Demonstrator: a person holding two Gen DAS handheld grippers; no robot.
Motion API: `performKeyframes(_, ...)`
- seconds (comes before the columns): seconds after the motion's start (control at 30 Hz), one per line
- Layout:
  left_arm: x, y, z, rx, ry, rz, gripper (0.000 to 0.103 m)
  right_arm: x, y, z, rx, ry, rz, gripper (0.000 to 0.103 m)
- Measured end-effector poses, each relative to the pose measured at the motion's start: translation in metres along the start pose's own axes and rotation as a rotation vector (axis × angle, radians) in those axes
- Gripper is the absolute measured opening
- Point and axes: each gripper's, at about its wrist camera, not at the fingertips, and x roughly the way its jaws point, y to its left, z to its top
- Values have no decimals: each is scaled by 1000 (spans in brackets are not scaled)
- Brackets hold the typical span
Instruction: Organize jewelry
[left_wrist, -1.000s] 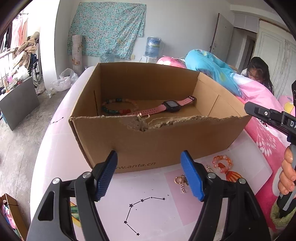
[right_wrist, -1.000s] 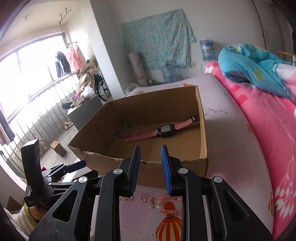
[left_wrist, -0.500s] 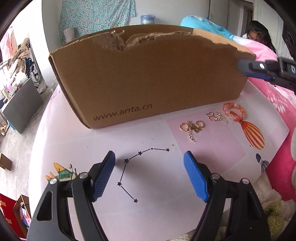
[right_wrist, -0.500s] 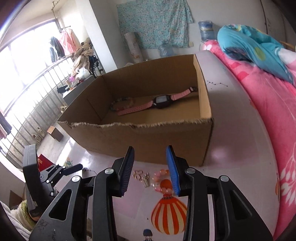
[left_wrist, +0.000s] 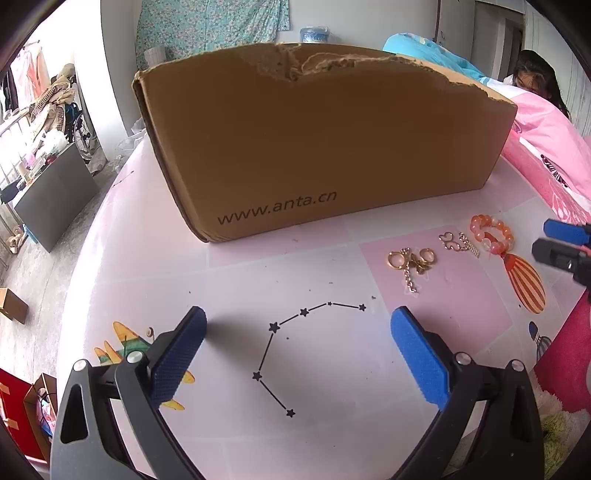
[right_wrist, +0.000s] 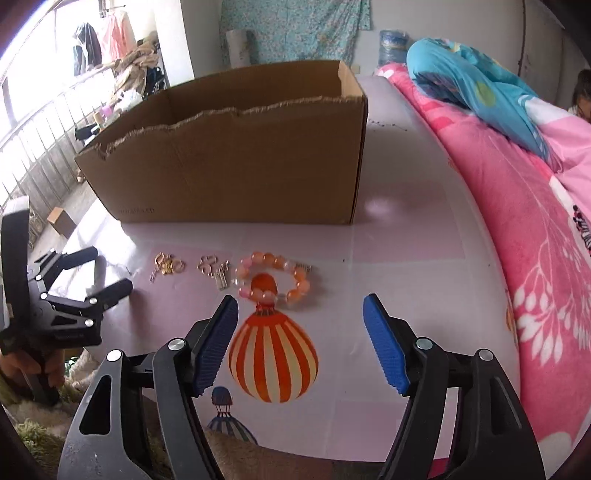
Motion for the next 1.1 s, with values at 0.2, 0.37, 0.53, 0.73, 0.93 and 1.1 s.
performKeyframes(0.2,-2,-3,0,1,9,1,98,19,2,-4,-54,84,-44,95)
performKeyframes(0.37,-1,-2,3,6,35,-4,98,20,-4,-6,-71,118,-20,95)
performKeyframes(0.53,2,0,8,13,61,-10,98,18,0,-10,-93,101,-21,95)
performKeyframes(0.73,2,-2,6,-2,67,4,98,-2,4,5,-64,51,-47,95)
performKeyframes(0.93,1,-3,7,6,77,-4,98,-5,-6,20,40,20,44,85)
performKeyframes(1.1,2,-1,7,23,82,-16,98,8,-16,30,129,49,75,58)
